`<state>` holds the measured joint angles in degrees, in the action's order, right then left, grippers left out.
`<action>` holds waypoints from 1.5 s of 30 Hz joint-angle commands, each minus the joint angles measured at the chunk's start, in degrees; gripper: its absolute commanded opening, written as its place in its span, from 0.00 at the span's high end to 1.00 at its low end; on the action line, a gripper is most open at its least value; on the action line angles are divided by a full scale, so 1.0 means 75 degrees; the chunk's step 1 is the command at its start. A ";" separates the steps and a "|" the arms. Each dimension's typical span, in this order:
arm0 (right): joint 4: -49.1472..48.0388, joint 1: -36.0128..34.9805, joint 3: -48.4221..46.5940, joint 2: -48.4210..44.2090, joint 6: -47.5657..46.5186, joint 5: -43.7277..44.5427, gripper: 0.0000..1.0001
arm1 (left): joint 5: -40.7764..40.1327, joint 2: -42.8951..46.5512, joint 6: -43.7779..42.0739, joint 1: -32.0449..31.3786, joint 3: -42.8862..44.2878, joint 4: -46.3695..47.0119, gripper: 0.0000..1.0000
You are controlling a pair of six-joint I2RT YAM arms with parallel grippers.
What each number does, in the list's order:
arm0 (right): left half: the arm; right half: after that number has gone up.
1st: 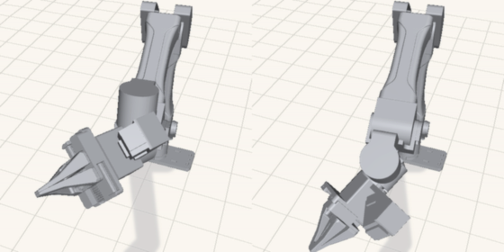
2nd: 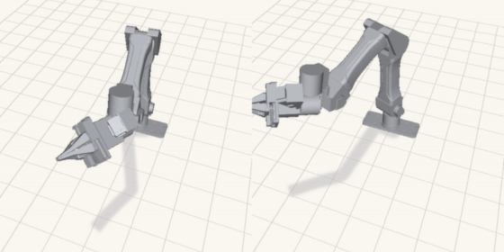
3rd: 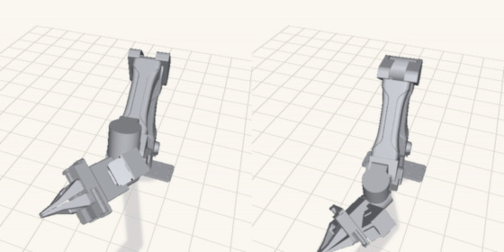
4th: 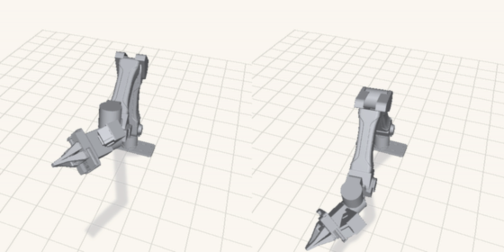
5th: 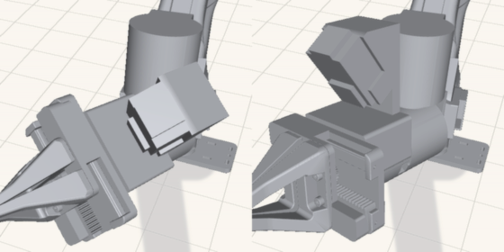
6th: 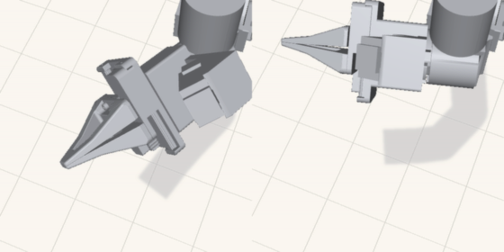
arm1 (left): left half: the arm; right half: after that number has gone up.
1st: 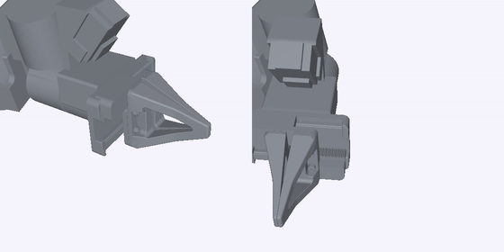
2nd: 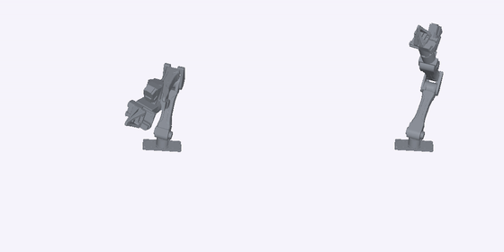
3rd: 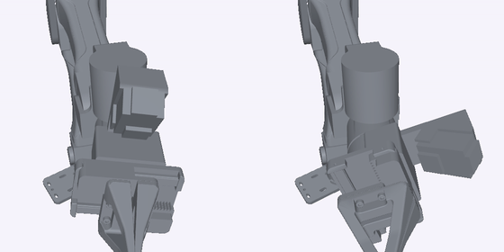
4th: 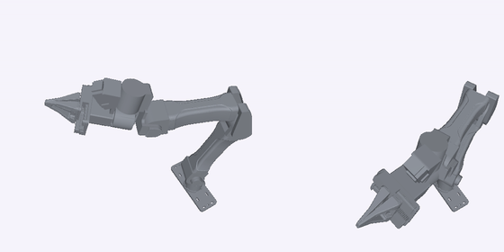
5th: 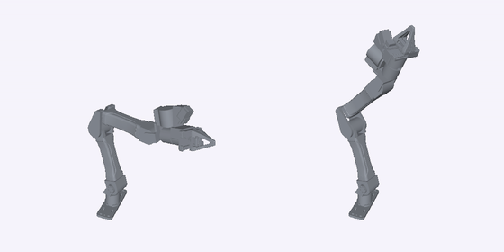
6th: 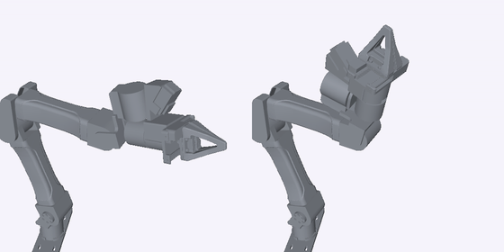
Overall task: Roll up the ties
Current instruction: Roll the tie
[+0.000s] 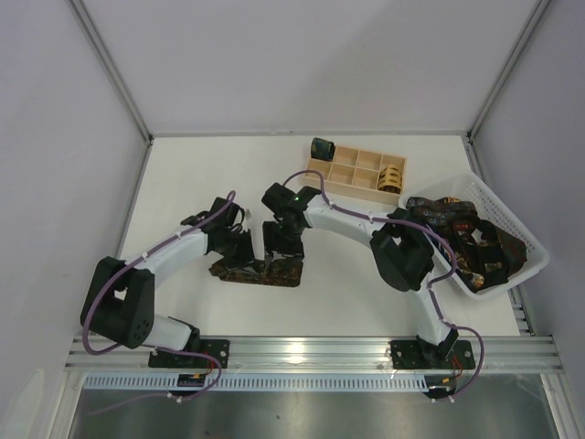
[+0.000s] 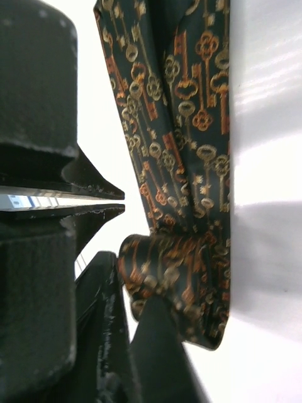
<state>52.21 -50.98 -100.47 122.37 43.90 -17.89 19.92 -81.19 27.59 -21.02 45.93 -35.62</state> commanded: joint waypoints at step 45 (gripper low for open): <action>-0.2943 0.1078 0.3001 -0.2510 0.0007 -0.1189 0.93 | 0.1797 -0.1186 0.1137 0.0177 0.0204 0.1597 0.93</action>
<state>25.54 -43.64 -75.05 108.53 47.05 -28.97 33.36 -89.43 36.91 -20.08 45.19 -24.51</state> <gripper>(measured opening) 0.058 0.067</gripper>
